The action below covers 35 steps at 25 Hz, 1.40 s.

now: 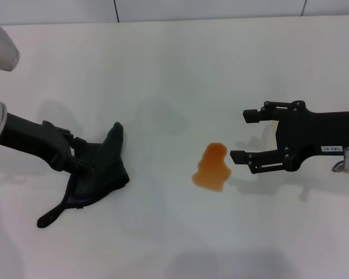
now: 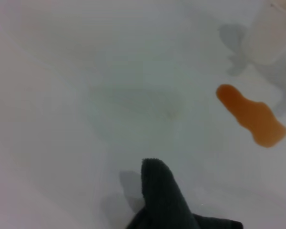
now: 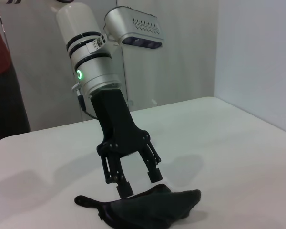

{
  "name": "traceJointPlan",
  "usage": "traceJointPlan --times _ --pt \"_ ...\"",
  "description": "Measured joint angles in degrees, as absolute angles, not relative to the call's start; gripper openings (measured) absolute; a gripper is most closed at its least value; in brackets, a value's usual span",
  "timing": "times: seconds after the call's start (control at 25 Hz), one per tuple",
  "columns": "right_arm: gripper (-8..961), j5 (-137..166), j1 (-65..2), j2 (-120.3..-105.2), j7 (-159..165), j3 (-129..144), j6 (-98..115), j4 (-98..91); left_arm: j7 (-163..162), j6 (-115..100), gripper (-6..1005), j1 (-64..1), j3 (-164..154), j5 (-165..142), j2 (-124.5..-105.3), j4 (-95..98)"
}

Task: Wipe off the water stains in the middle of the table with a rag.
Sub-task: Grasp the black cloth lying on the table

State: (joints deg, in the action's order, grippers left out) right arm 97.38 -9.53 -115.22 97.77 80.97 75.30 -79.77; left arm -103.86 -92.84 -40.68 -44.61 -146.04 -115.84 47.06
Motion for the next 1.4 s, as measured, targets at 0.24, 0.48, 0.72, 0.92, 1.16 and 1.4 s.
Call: traceJointPlan --times 0.24,0.48,0.72,0.92,1.16,1.4 --pt "872 97.37 -9.57 -115.23 97.75 80.96 74.96 -79.09 -103.73 -89.82 856 -40.59 -46.22 -146.08 -116.04 45.61" --pt "872 97.37 -9.57 -115.23 97.69 81.01 74.96 -78.98 -103.23 -87.94 856 -40.75 -47.55 -146.08 -116.67 44.93" --pt "872 97.38 -9.40 -115.22 97.64 81.11 74.96 -78.89 -103.18 -87.33 855 -40.75 -48.02 -146.08 -117.31 44.91" --pt "872 97.38 -9.29 -115.23 97.64 81.12 74.97 -78.82 -103.21 -87.09 855 -40.62 -48.01 -146.08 -117.42 44.90" --pt "872 97.38 -9.36 -115.23 97.58 81.12 74.97 -78.41 -103.23 -86.12 766 -40.46 -48.02 -146.08 -117.55 44.57" --pt "872 97.38 -9.50 -115.22 97.56 81.12 74.92 -78.25 -103.18 -85.38 649 -40.64 -49.20 -146.09 -117.55 43.56"
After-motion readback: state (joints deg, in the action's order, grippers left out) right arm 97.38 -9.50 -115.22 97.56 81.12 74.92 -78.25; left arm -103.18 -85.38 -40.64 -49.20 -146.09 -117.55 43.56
